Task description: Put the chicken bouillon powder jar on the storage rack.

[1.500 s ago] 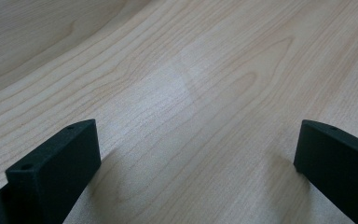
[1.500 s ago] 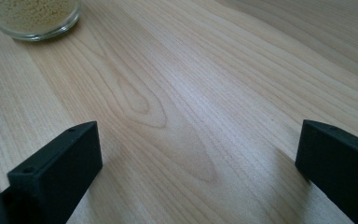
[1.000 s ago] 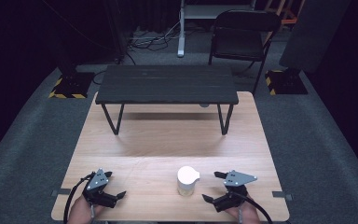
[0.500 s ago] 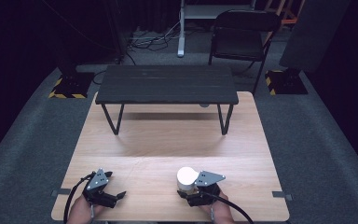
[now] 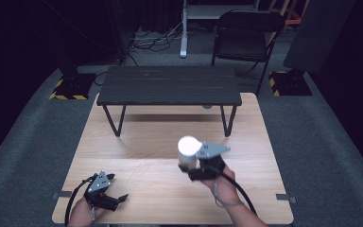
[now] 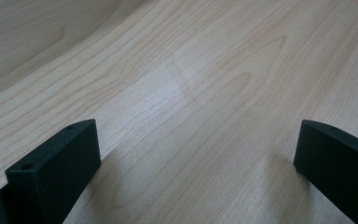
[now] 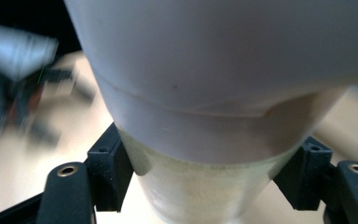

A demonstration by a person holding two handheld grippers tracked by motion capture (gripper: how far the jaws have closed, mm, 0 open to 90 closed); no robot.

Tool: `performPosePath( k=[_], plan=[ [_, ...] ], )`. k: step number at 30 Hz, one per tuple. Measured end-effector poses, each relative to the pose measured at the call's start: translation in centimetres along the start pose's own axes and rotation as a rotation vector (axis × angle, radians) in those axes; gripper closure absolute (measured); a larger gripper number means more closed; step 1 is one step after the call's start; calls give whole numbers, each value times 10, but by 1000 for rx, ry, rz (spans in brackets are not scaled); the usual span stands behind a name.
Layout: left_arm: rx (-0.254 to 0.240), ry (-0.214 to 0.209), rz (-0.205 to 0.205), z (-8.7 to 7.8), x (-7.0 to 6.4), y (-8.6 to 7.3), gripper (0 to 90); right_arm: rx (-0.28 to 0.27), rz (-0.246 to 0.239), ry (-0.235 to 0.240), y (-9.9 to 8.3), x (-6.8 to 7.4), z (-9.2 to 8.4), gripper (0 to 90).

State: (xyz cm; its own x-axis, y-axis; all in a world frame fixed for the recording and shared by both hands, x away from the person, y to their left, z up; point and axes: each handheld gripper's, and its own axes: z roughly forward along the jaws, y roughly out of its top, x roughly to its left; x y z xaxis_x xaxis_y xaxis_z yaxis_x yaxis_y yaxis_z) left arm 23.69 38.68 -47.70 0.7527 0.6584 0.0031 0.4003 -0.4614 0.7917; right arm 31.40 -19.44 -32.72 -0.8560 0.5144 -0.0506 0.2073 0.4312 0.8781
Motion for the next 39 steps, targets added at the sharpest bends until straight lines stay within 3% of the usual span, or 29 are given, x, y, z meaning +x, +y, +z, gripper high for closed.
performPosePath(
  k=[1,2,3,4,5,6,8,9,10,11,12,13,16,19,24,25,26,27,30,31,32,36,37,39],
  plan=[
    [0,-1,0,0,0,0,4,-18,0,-20,23,-9,1,308],
    [-1,-1,0,0,0,0,4,-18,0,-20,23,-9,1,308],
    [-1,-1,0,0,0,0,4,-36,-1,-55,55,-19,7,307],
    [0,-1,1,0,0,0,4,-36,-1,-55,55,-19,7,307],
    [-1,-1,1,0,0,0,4,-49,-5,-76,75,-28,13,307],
    [-3,-1,0,0,0,0,5,-61,26,-97,100,-42,26,307],
    [-4,-2,0,0,1,-1,7,-69,37,-110,111,-49,35,307],
    [-5,-2,2,0,1,-1,10,-74,85,-144,128,-64,57,307],
    [-7,-1,0,0,1,-2,10,-74,85,-144,128,-64,57,307],
    [-8,1,-2,0,1,-2,18,-73,140,-169,134,-78,77,308],
    [-9,0,0,0,1,-2,18,-67,161,-185,135,-83,86,307],
    [-9,0,0,0,1,-2,19,-67,161,-185,135,-83,86,307],
    [-10,0,1,0,1,-2,18,-30,215,-239,137,-96,109,307],
    [-14,-4,3,0,1,-3,19,7,220,-259,138,-99,116,307],
    [-14,-3,7,0,1,-3,22,-23,148,-275,126,-92,119,303],
    [-14,-3,6,0,1,-3,23,-47,154,-254,120,-96,115,185],
    [-14,-2,6,-1,1,-4,23,-47,154,-254,120,-96,115,185],
    [-15,-3,6,-1,1,-4,23,-66,161,-278,117,-92,112,98],
    [-15,-7,9,-2,1,-4,24,-110,175,-265,99,-88,87,55],
    [-16,-7,9,-2,1,-4,24,-116,166,-250,84,-82,67,51],
    [-15,-7,10,-2,2,-4,24,-116,166,-250,84,-82,67,51],
    [-15,-8,9,-1,2,-4,24,-151,61,-221,18,-49,11,57],
    [-15,-7,9,-1,2,-4,24,-143,35,-217,0,-40,1,58],
    [-14,-8,9,-1,2,-3,22,-97,33,-201,-37,-26,-16,59]
  ],
)
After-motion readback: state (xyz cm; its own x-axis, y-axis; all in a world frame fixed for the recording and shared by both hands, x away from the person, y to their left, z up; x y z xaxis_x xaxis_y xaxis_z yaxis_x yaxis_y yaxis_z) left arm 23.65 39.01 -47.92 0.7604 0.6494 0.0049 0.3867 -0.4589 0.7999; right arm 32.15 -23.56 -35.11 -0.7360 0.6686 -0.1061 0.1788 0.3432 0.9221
